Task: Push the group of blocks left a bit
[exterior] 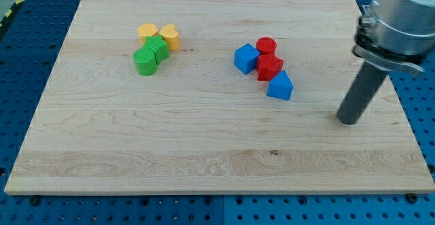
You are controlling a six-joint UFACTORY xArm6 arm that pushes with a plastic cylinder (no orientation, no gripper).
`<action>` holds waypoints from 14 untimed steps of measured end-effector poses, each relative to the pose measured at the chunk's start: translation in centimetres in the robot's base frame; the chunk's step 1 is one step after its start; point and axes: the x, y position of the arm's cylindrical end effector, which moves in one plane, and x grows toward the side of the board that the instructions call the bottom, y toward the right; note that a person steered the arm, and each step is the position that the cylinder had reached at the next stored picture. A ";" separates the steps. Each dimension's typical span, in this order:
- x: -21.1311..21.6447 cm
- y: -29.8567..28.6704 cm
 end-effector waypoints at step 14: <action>-9.5 -6.3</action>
